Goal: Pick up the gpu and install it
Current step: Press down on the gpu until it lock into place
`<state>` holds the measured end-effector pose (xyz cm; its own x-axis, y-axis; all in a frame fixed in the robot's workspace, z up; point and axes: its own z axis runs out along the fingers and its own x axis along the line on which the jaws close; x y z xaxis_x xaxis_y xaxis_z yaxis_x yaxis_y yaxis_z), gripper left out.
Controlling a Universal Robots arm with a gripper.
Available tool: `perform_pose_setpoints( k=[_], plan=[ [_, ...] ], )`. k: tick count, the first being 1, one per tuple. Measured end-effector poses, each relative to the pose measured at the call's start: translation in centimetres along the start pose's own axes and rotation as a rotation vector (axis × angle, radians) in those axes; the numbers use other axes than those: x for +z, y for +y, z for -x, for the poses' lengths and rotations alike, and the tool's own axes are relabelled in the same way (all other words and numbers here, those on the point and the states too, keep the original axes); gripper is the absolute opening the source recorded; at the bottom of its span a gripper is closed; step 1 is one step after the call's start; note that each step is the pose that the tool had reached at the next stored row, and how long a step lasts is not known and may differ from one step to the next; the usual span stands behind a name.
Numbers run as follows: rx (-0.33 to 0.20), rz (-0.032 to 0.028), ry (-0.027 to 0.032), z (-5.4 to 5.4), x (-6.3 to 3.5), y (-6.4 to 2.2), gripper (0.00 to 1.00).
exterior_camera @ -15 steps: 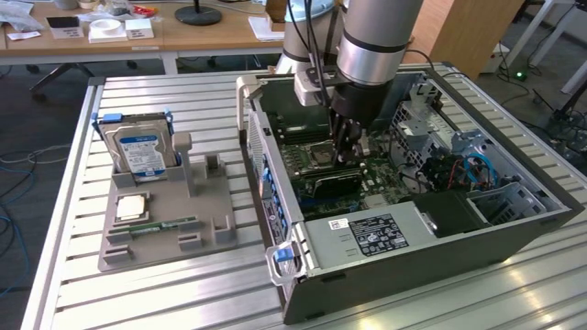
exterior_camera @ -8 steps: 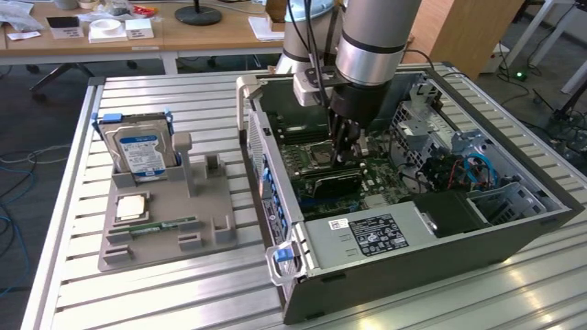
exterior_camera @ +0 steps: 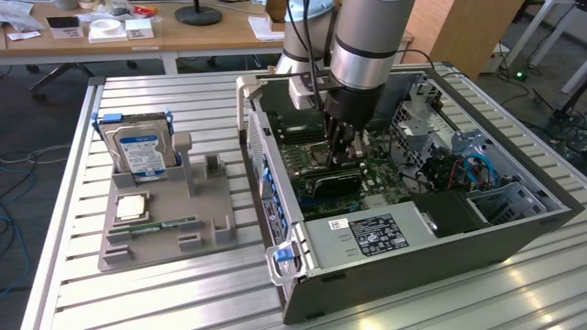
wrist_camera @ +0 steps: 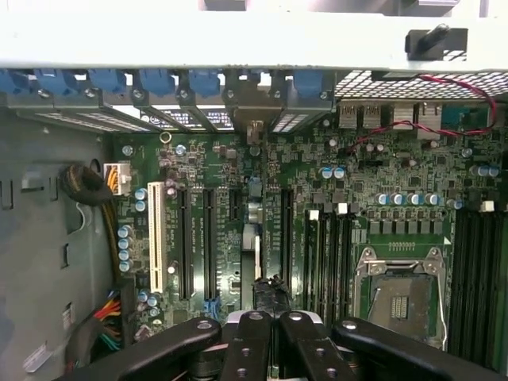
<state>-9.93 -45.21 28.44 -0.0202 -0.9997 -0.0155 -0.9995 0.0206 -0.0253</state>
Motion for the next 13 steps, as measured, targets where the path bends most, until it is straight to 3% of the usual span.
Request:
perform_pose_setpoints(
  k=[13],
  plan=[
    [0.001,-0.0001,-0.0001,-0.3,1.09,0.17,0.11]
  ],
)
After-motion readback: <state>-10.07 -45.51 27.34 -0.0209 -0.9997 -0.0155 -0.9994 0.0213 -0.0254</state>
